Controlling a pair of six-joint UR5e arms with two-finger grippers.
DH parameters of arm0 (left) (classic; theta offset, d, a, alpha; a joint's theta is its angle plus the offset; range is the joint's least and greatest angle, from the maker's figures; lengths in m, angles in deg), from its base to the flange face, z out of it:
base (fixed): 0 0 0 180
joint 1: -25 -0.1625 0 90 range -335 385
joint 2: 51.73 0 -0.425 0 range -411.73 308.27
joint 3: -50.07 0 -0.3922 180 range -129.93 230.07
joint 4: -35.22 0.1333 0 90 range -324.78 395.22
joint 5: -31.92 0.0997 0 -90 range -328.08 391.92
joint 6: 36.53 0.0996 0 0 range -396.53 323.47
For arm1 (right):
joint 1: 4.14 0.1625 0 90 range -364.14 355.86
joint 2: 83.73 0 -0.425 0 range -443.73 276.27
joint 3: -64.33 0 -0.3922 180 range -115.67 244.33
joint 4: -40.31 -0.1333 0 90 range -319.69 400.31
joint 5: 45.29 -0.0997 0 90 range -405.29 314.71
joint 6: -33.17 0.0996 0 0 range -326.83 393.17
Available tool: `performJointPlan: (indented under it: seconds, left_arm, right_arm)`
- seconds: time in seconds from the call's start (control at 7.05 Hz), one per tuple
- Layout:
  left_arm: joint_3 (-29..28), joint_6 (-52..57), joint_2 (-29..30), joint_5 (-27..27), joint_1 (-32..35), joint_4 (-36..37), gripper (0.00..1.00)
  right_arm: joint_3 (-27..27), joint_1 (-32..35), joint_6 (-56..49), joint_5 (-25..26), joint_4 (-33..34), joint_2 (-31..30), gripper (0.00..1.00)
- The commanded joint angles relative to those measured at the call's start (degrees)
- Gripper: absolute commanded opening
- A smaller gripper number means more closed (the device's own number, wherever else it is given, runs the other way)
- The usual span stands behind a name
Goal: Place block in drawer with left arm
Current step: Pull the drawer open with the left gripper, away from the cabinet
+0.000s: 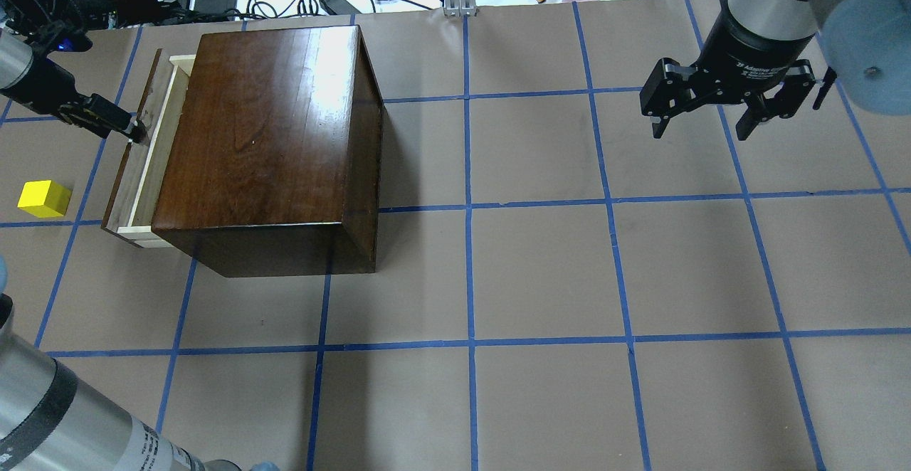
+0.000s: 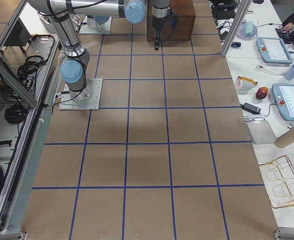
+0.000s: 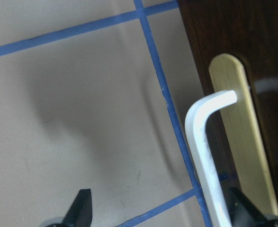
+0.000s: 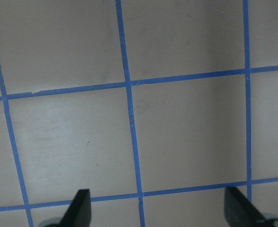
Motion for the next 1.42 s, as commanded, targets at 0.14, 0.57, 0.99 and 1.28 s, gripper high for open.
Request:
performJointPlan:
  seconds: [0.14,0.57,0.99,1.28]
  left_arm:
    - [-1.47,0.43,0.75,0.1,-0.01,0.1,1.0]
    - [-3.32,1.57,1.45,1.42,-0.01,-0.07,1.0]
    - [-4.19,2.98,1.89,2.21,-0.19,0.1,1.0]
    - [-4.82,4.56,2.6,3.44,-0.8,0.1,0.98]
  right_arm:
    - [0.0,0.02,0.0,0.0,0.0,0.0,1.0]
    - [0.0,0.02,0.0,0.0,0.0,0.0,1.0]
    - [0.0,0.02,0.0,0.0,0.0,0.0,1.0]
    - [0.0,0.02,0.0,0.0,0.0,0.0,1.0]
